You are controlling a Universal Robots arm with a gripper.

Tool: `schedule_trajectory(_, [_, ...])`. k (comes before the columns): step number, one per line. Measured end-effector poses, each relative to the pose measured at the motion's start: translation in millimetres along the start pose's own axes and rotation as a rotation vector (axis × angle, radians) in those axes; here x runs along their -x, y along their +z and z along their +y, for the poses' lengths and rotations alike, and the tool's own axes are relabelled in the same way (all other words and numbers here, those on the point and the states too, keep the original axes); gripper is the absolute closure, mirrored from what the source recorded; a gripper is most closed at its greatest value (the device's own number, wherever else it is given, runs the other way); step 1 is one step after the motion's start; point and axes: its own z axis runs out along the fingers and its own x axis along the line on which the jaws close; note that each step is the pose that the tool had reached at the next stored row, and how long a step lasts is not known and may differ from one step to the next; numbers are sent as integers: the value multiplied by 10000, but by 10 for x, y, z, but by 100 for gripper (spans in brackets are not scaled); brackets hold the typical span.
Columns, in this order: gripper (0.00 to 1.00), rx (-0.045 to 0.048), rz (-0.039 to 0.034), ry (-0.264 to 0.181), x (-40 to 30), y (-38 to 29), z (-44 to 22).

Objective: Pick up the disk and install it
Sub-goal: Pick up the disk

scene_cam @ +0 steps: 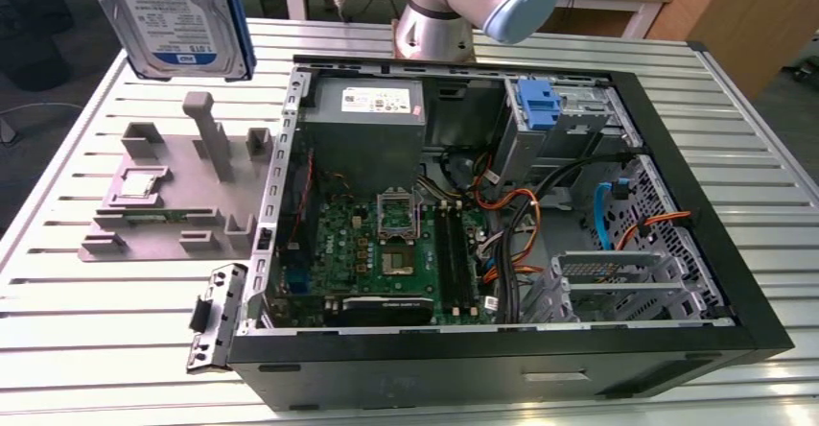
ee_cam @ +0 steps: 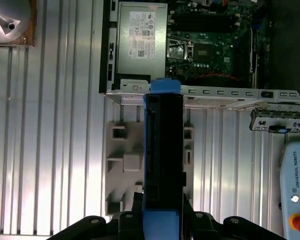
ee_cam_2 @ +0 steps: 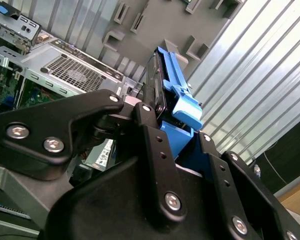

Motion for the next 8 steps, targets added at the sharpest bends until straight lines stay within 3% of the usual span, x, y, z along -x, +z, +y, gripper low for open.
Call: schedule_trajectory(8, [63,0,0,0,3,4,143])
